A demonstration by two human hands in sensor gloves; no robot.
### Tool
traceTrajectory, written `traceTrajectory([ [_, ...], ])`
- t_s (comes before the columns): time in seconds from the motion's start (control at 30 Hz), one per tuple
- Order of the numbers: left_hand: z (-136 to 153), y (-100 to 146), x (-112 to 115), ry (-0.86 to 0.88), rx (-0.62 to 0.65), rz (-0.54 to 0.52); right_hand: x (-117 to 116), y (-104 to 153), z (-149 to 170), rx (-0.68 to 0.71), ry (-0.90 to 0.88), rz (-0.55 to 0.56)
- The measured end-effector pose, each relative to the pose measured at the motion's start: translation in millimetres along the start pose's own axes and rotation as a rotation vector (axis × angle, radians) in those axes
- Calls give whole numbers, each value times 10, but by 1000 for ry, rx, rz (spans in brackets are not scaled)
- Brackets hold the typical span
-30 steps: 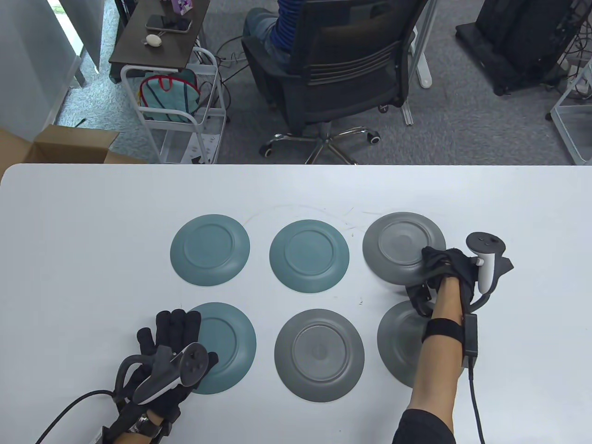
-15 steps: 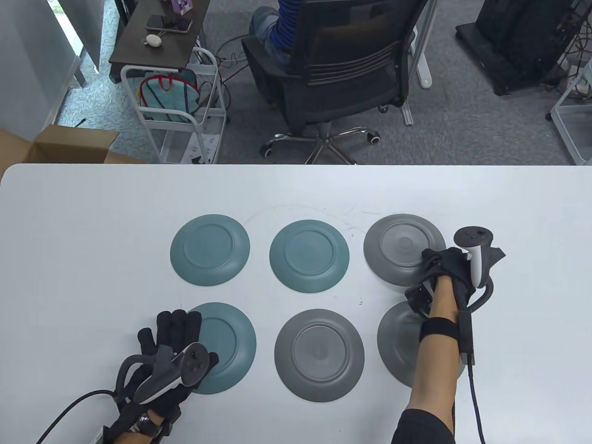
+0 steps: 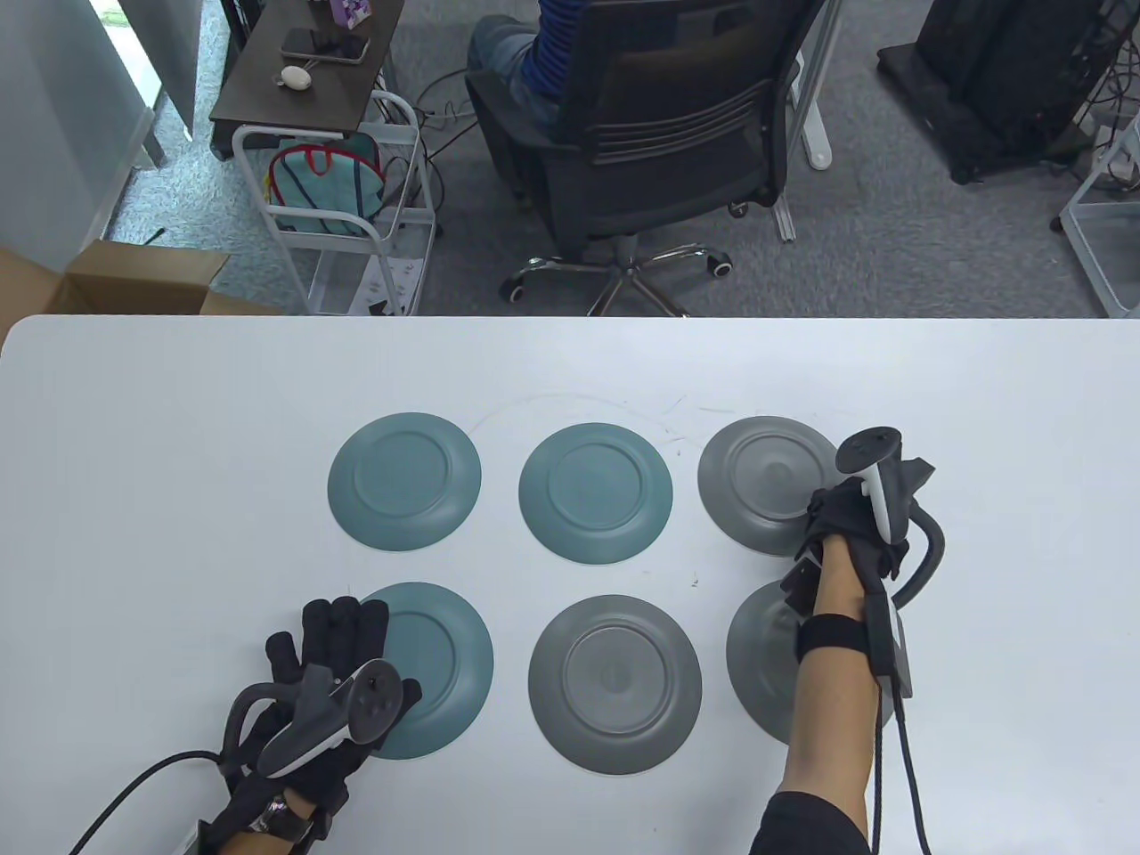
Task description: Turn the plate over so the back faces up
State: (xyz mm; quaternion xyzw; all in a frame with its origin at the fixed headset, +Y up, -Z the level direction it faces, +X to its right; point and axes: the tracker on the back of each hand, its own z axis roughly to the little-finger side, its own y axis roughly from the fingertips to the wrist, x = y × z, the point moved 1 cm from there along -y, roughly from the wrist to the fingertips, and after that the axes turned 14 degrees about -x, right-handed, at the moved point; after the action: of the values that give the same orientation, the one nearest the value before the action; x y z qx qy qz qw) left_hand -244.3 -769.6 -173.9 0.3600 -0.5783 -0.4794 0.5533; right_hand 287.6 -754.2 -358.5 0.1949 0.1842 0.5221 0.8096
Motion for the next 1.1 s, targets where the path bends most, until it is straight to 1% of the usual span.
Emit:
traceTrajectory([
  [0.13,-5,0,5,3,4,1,85,123,-16,89,24,43],
  [0.23,-12,2,9,3,8,3,157,290,-35,198,85,77],
  [0.33,-20,6,12,0,10,3,204,497,-38,306,155,111],
  [0.37,-22,7,14,-3,11,1,214,630,-34,368,223,159],
  [0.43,-24,8,17,-3,12,4,219,813,-5,428,302,224],
  [0.53,-28,12,17,-5,14,4,179,1060,66,512,334,247],
  [0.57,-31,16,16,-4,16,1,149,1182,111,557,334,242],
  [0.6,-31,18,15,-4,17,0,140,1223,127,569,333,244],
  [0.7,-40,31,11,-6,21,-7,36,1502,250,661,341,249],
  [0.8,-49,40,13,-5,27,-8,-117,1759,377,741,372,242],
  [0.93,-78,72,9,-6,42,-14,-325,2001,520,813,389,209],
  [1.1,-108,112,0,-7,57,-22,-601,2225,691,886,389,153],
])
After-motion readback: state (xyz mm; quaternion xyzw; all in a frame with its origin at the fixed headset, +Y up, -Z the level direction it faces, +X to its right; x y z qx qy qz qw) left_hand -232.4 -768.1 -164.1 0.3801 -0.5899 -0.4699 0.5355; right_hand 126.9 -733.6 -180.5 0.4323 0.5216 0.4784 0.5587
